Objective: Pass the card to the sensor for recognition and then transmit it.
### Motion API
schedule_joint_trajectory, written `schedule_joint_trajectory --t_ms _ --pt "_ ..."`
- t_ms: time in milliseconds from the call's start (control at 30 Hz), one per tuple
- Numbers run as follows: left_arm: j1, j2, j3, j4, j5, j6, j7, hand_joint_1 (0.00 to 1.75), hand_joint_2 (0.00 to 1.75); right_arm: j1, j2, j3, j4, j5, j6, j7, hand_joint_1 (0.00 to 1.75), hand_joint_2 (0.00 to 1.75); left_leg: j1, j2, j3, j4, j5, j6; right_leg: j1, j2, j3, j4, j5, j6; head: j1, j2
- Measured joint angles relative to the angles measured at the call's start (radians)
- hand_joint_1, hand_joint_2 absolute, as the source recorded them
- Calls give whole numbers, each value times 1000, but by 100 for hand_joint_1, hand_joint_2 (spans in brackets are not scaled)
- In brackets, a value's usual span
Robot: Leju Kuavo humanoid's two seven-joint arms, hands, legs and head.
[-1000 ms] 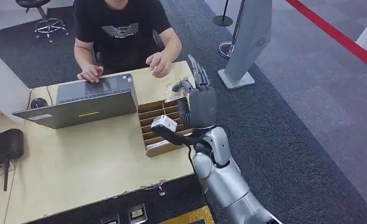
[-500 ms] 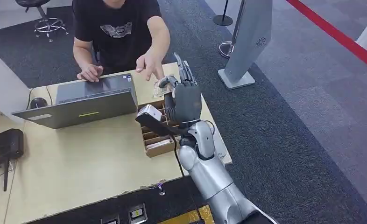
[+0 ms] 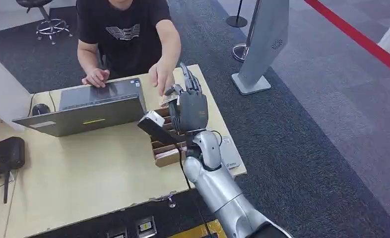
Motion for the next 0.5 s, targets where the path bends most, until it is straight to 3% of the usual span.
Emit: schedule_joint_trajectory --t_ms 500 --pt "13 1 0 0 10 13 0 0 0 4 -10 75 37 -71 -1 47 0 175 0 0 0 0 0 0 0 1 0 0 0 0 0 0"
